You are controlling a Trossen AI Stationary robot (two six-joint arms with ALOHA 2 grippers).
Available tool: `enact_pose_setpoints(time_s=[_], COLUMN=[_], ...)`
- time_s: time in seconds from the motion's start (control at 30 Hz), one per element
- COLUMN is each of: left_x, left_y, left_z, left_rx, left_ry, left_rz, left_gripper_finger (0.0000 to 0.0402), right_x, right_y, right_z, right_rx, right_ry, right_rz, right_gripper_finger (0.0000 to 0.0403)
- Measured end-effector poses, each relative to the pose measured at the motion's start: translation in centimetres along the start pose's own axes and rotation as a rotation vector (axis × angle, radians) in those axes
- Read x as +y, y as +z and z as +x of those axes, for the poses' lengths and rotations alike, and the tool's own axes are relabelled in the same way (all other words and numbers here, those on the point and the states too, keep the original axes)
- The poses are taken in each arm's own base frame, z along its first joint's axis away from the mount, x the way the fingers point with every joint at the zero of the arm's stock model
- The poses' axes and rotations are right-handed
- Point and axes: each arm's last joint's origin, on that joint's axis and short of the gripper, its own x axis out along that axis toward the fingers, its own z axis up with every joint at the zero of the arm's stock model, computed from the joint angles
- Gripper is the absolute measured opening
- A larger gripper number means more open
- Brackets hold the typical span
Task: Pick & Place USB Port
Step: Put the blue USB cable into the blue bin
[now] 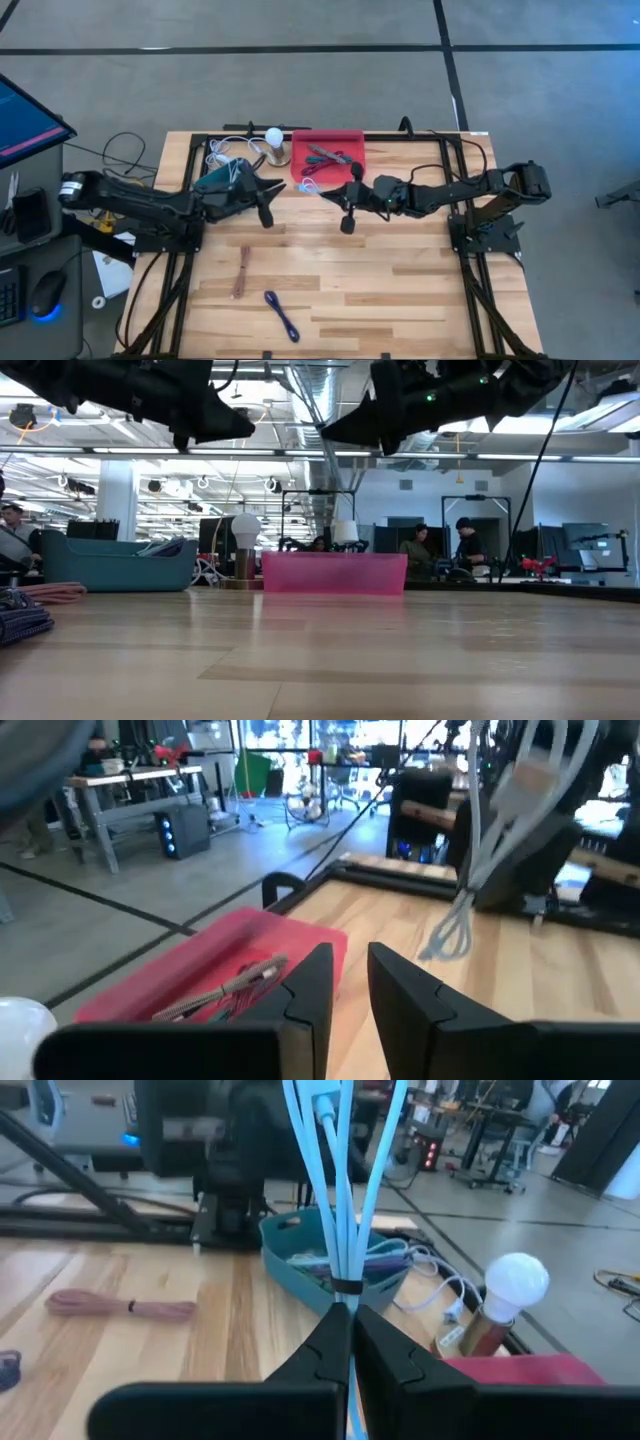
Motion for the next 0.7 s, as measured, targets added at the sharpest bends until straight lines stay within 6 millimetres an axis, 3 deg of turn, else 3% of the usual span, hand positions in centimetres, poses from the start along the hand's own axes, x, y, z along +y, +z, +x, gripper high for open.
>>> enact_pose_setpoints(time_s=[0.3,0.7], left_x=[-0.4,-0.5], left_y=[0.1,0.8], left_z=[0.3,0.2], left_rx=[-0.031,-0.091], left_ry=[-0.092,-0.14], left_rz=[-0.024,-0.054], left_gripper_finger=[0.0125,0.0174], right_x=[-1.1,-0.7], right_y=[0.4,0.5], right_z=[0.1,0.1], right_rx=[-0.054,-0.06], right_ry=[-0.038,0.011], right_rz=[0.031,0.048], right_gripper_finger=[0.0,0.0])
